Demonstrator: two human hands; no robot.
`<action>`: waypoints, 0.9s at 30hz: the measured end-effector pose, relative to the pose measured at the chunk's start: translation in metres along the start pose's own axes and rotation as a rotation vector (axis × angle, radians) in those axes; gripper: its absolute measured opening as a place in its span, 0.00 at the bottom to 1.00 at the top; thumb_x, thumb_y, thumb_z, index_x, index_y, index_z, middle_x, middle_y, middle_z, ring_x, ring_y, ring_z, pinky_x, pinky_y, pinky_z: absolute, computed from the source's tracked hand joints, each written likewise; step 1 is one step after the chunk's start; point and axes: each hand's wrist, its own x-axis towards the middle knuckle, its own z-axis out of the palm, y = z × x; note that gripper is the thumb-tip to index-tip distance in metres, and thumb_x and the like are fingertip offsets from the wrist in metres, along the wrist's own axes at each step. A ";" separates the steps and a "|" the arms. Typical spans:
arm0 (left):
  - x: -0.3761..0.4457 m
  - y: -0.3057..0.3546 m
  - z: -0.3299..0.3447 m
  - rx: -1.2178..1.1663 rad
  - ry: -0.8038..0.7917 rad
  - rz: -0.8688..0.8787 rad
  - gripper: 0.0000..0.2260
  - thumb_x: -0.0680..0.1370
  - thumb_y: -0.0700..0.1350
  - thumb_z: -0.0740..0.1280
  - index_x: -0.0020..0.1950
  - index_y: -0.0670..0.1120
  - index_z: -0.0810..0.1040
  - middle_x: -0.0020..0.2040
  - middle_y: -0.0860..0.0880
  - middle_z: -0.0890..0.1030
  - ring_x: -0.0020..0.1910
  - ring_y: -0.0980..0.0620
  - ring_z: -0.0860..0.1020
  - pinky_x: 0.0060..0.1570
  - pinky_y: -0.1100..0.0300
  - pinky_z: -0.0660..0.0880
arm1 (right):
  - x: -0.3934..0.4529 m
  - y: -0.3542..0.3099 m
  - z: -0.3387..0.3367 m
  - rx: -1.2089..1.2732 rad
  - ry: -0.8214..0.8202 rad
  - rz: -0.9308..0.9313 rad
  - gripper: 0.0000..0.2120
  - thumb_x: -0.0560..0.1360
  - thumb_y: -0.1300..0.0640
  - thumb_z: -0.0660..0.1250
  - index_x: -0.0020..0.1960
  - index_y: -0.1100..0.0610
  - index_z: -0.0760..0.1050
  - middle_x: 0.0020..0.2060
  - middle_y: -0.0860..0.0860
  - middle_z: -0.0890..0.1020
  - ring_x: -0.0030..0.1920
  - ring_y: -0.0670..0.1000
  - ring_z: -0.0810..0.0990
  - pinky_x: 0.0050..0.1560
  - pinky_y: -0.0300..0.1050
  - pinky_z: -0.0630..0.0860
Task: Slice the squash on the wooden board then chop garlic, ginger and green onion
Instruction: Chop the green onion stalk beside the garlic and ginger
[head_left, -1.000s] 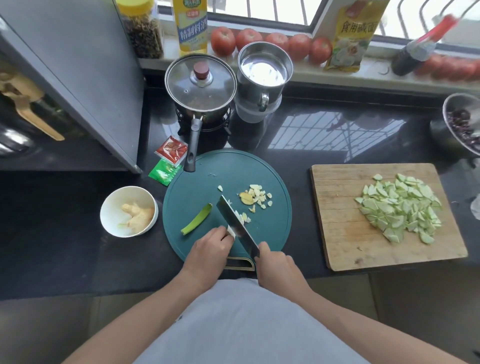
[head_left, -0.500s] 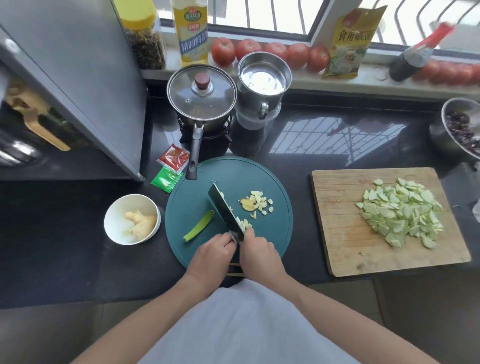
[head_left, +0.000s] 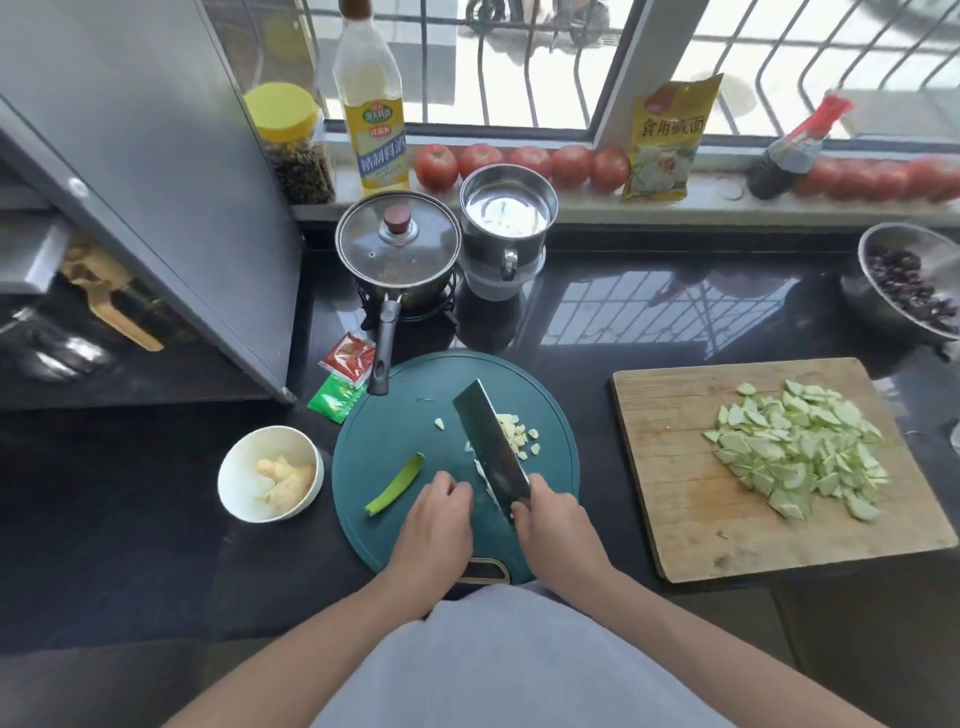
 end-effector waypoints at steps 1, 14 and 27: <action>0.000 0.003 -0.001 0.011 -0.019 0.001 0.05 0.77 0.34 0.62 0.46 0.43 0.72 0.49 0.46 0.70 0.48 0.44 0.72 0.46 0.50 0.70 | 0.000 0.000 -0.001 0.012 0.005 0.009 0.08 0.82 0.52 0.58 0.45 0.51 0.63 0.34 0.48 0.76 0.32 0.50 0.74 0.28 0.44 0.65; -0.035 -0.108 -0.122 0.205 0.463 -0.381 0.02 0.75 0.36 0.69 0.47 0.39 0.81 0.51 0.39 0.76 0.51 0.35 0.73 0.51 0.41 0.74 | -0.001 -0.007 0.005 0.097 -0.015 0.067 0.14 0.81 0.53 0.57 0.39 0.49 0.59 0.31 0.50 0.75 0.29 0.50 0.73 0.26 0.45 0.65; -0.005 -0.047 -0.010 0.157 0.010 -0.003 0.07 0.82 0.41 0.62 0.54 0.45 0.80 0.47 0.48 0.73 0.47 0.42 0.77 0.45 0.47 0.74 | -0.024 0.003 -0.008 0.004 -0.027 0.014 0.09 0.82 0.51 0.57 0.44 0.51 0.62 0.31 0.48 0.75 0.32 0.51 0.74 0.31 0.49 0.69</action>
